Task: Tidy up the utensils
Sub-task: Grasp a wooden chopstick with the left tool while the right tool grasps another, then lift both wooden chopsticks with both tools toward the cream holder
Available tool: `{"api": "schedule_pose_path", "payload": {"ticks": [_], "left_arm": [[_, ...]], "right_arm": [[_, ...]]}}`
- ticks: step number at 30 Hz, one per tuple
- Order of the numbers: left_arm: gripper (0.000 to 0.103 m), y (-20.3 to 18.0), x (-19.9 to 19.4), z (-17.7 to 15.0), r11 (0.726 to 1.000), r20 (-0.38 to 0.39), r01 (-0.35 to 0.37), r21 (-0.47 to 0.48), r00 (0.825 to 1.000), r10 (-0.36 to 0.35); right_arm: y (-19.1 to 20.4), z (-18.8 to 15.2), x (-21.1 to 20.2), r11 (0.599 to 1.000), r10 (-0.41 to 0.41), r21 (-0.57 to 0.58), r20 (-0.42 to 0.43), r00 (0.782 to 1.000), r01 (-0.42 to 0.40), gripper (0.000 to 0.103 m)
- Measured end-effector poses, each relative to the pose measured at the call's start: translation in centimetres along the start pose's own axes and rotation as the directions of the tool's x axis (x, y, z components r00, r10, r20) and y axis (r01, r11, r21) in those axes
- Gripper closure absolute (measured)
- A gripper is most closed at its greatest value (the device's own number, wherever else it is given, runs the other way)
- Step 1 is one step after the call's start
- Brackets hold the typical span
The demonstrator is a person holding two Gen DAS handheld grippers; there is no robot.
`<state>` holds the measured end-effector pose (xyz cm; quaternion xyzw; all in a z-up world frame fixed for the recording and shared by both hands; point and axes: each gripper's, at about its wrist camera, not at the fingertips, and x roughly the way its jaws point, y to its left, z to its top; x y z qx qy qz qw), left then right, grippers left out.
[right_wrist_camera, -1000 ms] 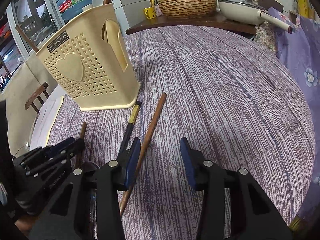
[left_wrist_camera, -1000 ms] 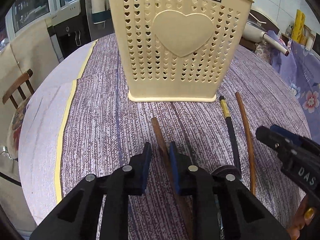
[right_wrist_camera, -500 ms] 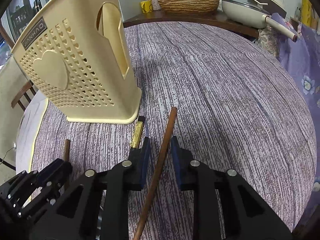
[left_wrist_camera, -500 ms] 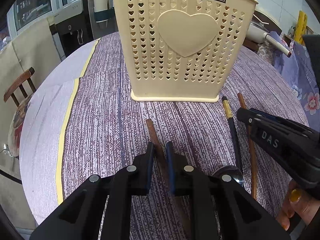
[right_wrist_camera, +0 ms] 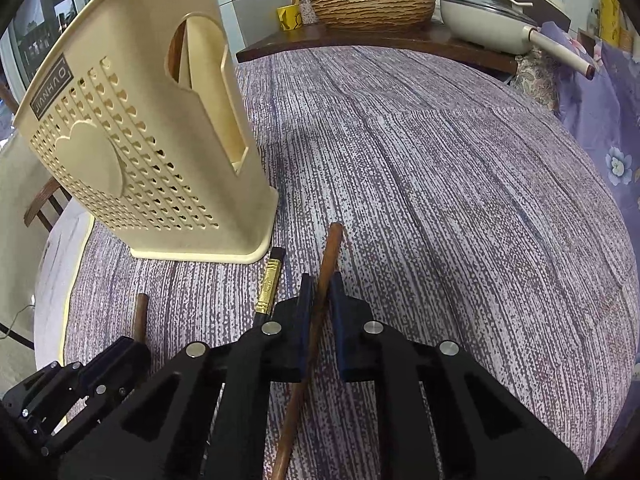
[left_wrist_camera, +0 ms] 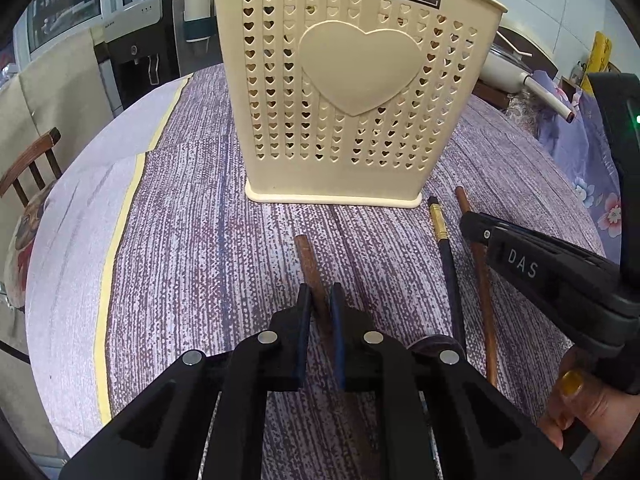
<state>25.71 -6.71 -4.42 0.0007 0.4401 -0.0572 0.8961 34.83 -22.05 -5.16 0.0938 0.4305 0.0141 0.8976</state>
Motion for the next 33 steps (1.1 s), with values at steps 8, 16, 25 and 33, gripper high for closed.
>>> {"api": "schedule_pose_path", "payload": {"ticks": [8, 16, 25, 33], "left_arm": [[0.093, -0.1, 0.3, 0.4, 1.000, -0.010, 0.010, -0.012, 1.000, -0.010], [0.093, 0.6, 0.5, 0.9, 0.999, -0.011, 0.030, -0.025, 0.999, -0.030], [0.095, 1.9, -1.6, 1.4, 0.996, 0.045, 0.066, -0.056, 0.997, -0.064], [0.095, 2.6, -5.3, 2.9, 0.992, 0.139, 0.107, -0.062, 0.985, -0.098]], "right_arm": [[-0.1, -0.2, -0.1, 0.999, 0.026, 0.017, -0.004, 1.000, -0.026, 0.094], [-0.6, -0.6, -0.6, 0.998, 0.052, 0.039, 0.015, 0.999, -0.053, 0.095], [-1.4, -0.3, -3.7, 0.990, 0.123, 0.053, 0.094, 0.988, -0.128, 0.095], [-1.8, 0.5, -8.5, 0.975, 0.210, 0.032, 0.193, 0.958, -0.220, 0.095]]}}
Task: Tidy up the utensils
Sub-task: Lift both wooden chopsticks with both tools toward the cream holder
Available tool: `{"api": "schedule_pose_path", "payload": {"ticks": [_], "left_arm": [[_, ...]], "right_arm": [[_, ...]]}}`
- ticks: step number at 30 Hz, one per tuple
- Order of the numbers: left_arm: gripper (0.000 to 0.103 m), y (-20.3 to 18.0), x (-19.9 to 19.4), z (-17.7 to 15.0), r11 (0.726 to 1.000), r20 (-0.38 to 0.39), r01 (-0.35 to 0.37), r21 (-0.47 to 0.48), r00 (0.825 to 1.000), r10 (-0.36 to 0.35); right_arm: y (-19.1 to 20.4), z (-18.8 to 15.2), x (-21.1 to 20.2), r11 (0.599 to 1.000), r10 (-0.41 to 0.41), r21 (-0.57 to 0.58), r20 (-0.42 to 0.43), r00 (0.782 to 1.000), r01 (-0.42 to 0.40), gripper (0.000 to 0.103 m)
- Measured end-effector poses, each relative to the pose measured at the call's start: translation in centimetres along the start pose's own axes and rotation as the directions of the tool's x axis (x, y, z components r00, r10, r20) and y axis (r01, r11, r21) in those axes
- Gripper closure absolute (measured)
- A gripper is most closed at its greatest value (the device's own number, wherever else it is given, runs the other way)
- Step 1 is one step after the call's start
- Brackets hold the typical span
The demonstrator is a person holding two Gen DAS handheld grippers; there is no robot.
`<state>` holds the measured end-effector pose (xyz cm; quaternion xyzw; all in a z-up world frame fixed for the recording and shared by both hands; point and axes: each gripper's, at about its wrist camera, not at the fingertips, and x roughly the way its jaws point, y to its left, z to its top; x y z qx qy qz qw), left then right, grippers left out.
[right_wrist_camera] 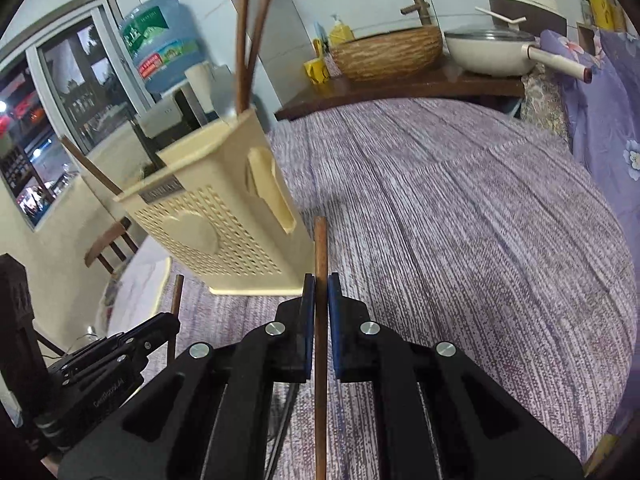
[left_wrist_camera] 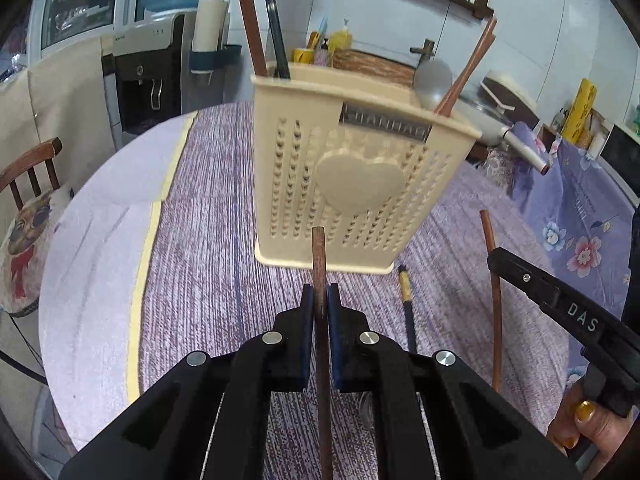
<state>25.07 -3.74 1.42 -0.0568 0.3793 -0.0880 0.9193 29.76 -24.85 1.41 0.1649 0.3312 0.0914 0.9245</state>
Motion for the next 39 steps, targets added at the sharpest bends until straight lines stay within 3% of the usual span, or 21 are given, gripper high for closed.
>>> {"api": "schedule_pose_path", "payload": {"ticks": [14, 39], "left_arm": [[0.095, 0.4, -5.9, 2.9, 0.999, 0.137, 0.053, 0.005, 0.989, -0.053], [0.095, -0.3, -9.0, 4.8, 0.996, 0.186, 0.057, 0.074, 0.980, -0.070]], "right_arm": [[2.4, 3.3, -7.9, 0.991, 0.107, -0.096, 0.122, 0.987, -0.096, 0.095], [5.6, 6.7, -10.9, 0.967, 0.154, -0.224, 0.131, 0.979, -0.122, 0.095]]}}
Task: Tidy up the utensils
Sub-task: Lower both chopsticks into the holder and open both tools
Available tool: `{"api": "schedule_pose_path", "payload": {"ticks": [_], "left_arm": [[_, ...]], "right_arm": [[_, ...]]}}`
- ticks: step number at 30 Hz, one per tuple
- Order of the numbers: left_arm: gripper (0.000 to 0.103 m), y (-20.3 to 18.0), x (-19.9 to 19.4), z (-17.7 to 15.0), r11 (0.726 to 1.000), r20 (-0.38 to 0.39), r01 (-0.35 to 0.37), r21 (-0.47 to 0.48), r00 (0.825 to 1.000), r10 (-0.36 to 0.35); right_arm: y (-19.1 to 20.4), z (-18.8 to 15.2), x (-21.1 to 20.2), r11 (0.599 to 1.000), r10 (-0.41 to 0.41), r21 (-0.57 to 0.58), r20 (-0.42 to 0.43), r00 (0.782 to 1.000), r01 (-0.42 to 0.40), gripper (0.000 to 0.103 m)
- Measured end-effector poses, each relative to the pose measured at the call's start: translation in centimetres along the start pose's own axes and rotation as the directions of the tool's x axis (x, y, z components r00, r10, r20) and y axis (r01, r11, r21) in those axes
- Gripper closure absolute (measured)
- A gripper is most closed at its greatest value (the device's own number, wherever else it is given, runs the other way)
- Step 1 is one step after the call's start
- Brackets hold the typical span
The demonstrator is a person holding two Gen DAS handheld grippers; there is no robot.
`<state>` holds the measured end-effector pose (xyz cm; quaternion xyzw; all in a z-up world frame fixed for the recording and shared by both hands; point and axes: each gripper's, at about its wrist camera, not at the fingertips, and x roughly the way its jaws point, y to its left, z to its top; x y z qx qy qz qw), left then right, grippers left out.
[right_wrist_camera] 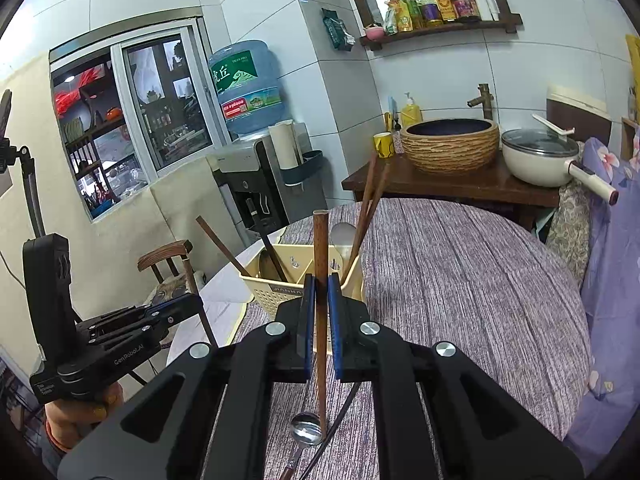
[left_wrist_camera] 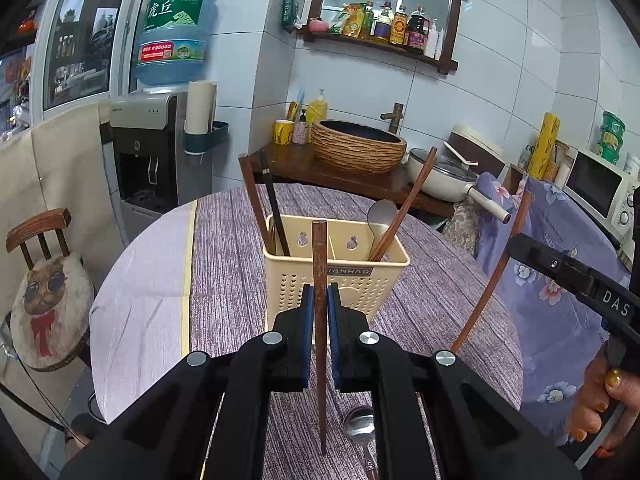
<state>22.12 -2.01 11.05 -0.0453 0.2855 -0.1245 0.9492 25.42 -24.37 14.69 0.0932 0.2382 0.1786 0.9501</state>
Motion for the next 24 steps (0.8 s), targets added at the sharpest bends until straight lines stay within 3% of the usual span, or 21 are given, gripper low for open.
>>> {"api": "schedule_pose_path", "payload": {"ticks": [5, 11, 16, 20, 24], "left_arm": [[0.095, -0.3, -0.7, 2.4, 1.000, 0.016, 0.021, 0.010, 1.000, -0.021], [0.095, -0.7, -3.2, 8.3, 1.000, 0.124, 0.016, -0.003, 0.992, -0.016], [0.095, -0.7, -4.1, 13.3, 0.998, 0.214, -0.030, -0.050, 0.976, 0.040], [0.095, -0.7, -2.9, 14.9, 0.993, 0.249, -0.083, -0.080, 0.963, 0.101], [0.095, -0.5, -0.4, 13.6, 0.989, 0.226, -0.108, -0.096, 0.966, 0.128]], "right_arm": [[0.7, 2.5, -0.4, 1.000, 0.016, -0.016, 0.026, 1.000, -0.016, 0.095], [2.3, 7.8, -1.9, 0.999, 0.017, -0.043, 0.131, 0.991, -0.011, 0.095], [3.6, 11.9, -1.8, 0.999, -0.010, -0.050, 0.209, 0.978, 0.021, 0.095], [4.0, 13.3, -0.4, 0.996, -0.064, -0.042, 0.243, 0.968, 0.076, 0.095], [3.5, 12.4, 2.3, 0.994, -0.097, -0.025, 0.230, 0.968, 0.106, 0.095]]}}
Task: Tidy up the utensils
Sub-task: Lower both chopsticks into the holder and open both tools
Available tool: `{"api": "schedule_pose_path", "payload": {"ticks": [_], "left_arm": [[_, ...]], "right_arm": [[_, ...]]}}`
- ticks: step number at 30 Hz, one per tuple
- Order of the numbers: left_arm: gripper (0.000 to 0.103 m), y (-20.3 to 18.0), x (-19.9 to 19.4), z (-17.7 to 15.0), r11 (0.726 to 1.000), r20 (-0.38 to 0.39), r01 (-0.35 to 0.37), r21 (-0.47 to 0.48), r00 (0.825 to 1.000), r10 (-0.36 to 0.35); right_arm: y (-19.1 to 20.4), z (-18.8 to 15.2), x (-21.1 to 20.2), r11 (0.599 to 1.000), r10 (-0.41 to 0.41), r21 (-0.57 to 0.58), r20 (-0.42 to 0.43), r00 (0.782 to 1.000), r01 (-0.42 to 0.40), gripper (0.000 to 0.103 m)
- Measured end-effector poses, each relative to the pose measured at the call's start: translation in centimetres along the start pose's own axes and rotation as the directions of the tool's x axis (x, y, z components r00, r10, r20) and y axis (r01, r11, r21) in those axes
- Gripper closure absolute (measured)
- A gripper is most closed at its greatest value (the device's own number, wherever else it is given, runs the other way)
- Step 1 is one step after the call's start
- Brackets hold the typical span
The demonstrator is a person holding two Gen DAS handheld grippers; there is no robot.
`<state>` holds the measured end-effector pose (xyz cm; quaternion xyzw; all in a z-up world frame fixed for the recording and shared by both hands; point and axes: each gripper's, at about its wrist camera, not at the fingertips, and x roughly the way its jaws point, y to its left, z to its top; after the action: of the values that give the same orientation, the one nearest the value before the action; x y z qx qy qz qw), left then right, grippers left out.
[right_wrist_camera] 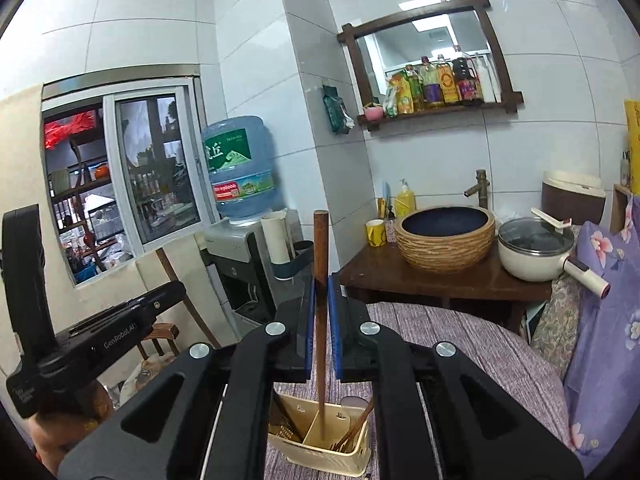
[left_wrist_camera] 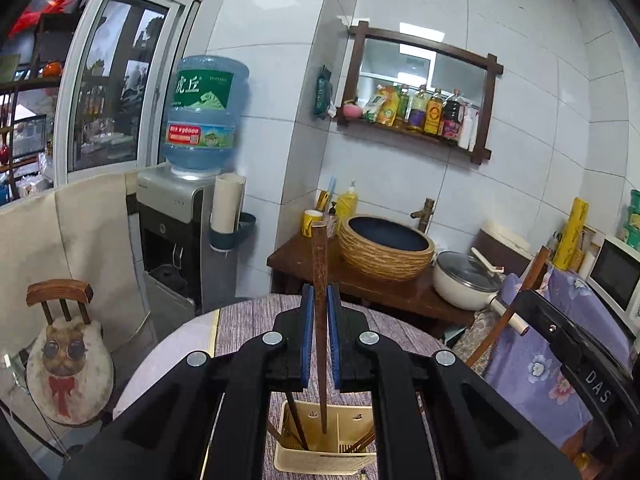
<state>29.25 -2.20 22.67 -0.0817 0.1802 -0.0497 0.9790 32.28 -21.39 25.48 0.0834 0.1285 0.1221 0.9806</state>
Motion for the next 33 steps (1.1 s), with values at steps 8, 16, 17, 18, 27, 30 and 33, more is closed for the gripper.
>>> {"api": "schedule_pose_path", "payload": {"ticks": [8, 16, 17, 18, 27, 30, 33], "left_arm": [[0.095, -0.3, 3.6, -5.9, 0.998, -0.084, -0.035, 0.044, 0.996, 0.038], [0.095, 0.1, 5.5, -9.1, 0.997, -0.153, -0.032, 0.065, 0.987, 0.042], [0.095, 0.2, 5.6, -9.2, 0.997, -0.157, -0.033, 0.066, 0.987, 0.043], [0.095, 0.3, 5.5, -9.3, 0.997, -0.148, -0.036, 0.069, 0.988, 0.046], [0.094, 0.5, 4.7, -9.7, 0.998, -0.147, -0.011, 0.061, 0.989, 0.020], [0.074, 0.6, 3.6, -10.2, 0.998, -0.132, 0.004, 0.064, 0.991, 0.005], [0.043, 1.1, 1.7, -10.9, 0.999, -0.077, -0.008, 0.054, 0.997, 0.012]], "right_arm": [[-1.5, -5.9, 4.4, 0.998, -0.038, 0.040, -0.095, 0.995, 0.042, 0.095], [-2.2, -9.1, 5.9, 0.998, -0.030, 0.049, -0.148, 0.989, 0.038, 0.095], [-2.3, -9.3, 6.1, 0.998, -0.028, 0.051, -0.154, 0.988, 0.037, 0.095], [-2.4, -9.4, 6.2, 0.998, -0.028, 0.053, -0.156, 0.987, 0.036, 0.095], [-2.2, -10.0, 5.4, 1.000, -0.016, 0.021, -0.125, 0.992, 0.019, 0.095], [-2.0, -10.1, 4.1, 1.000, -0.010, -0.013, -0.097, 0.995, 0.009, 0.089], [-2.0, -10.3, 2.2, 1.000, -0.017, -0.016, -0.058, 0.998, 0.016, 0.041]]}}
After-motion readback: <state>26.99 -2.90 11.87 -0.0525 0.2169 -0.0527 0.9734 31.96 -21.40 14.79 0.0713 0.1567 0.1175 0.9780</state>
